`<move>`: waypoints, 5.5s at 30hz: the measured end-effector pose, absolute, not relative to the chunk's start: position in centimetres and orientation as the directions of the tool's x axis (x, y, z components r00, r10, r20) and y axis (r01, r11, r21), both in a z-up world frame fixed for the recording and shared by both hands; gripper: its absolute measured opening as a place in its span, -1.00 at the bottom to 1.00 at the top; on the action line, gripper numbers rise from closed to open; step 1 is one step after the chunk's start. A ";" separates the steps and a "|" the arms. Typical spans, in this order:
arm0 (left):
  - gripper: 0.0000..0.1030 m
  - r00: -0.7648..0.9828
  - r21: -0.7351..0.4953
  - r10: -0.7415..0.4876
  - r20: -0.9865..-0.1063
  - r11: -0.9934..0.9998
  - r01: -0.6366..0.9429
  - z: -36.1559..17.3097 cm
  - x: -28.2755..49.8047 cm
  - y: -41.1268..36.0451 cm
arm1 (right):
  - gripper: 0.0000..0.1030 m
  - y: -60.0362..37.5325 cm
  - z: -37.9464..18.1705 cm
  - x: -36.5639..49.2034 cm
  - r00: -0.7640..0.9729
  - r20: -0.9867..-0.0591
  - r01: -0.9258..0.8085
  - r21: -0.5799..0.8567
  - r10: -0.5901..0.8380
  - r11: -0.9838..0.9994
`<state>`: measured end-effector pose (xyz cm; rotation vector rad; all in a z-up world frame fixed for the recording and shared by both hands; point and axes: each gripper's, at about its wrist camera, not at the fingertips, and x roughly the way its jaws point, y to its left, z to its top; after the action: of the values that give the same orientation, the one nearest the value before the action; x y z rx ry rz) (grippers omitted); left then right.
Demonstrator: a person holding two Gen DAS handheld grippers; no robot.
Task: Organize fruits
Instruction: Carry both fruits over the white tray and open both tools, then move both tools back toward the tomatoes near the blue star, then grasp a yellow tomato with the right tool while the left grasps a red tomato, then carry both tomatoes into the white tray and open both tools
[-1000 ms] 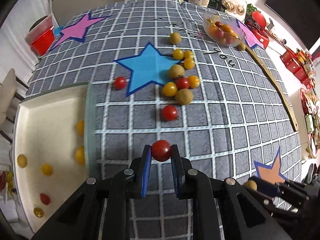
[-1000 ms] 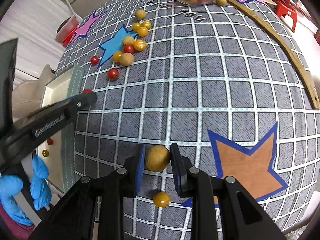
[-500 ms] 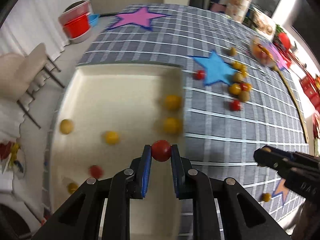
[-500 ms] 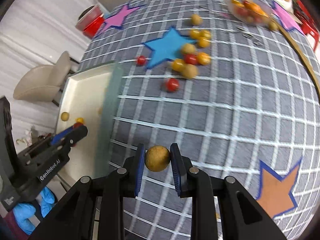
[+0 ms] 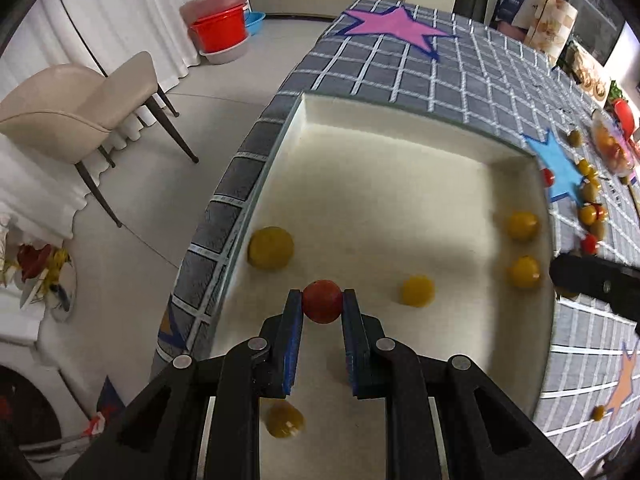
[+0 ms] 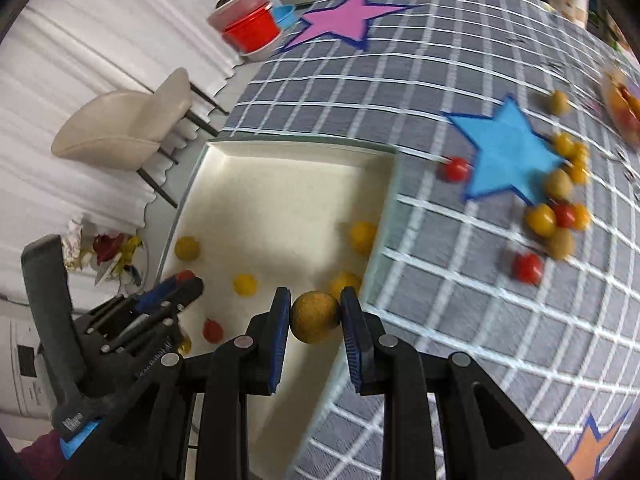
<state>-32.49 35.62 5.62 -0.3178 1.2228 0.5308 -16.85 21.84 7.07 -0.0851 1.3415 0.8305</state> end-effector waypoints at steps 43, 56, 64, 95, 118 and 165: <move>0.52 0.269 0.136 0.179 -0.946 0.976 -0.169 10.5 -26.3 26.0 | 0.70 8.8 11.0 -16.1 0.183 -0.924 -0.333 0.264 0.336 0.905; 0.52 0.303 0.062 0.082 -0.949 0.995 -0.075 10.1 -21.5 19.0 | 0.70 -3.4 6.0 -19.6 0.123 -0.963 -0.122 0.225 0.240 0.967; 0.52 0.291 0.060 0.078 -0.954 0.996 -0.073 6.8 -19.0 16.9 | 0.70 -5.8 4.1 -21.6 0.104 -0.968 -0.114 0.215 0.227 0.970; -0.56 0.269 -0.009 0.010 -0.963 0.998 -0.069 4.2 -15.0 13.7 | -0.57 3.5 2.6 -27.3 0.146 -0.981 -0.406 0.059 0.128 0.912; -0.56 0.307 -0.037 0.019 -0.952 0.984 -0.174 8.8 -20.3 18.8 | -0.57 1.0 6.1 -21.3 0.121 -0.949 -0.288 0.247 0.291 0.925; -0.56 0.234 0.133 0.261 -0.937 0.883 -0.451 4.3 -24.6 37.0 | -0.56 28.1 2.7 -11.2 -0.030 -0.911 -0.554 0.357 0.411 0.752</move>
<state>-24.59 37.01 4.27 -0.1783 1.2434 0.4921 -11.20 28.13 2.70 -0.1275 1.4016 0.7761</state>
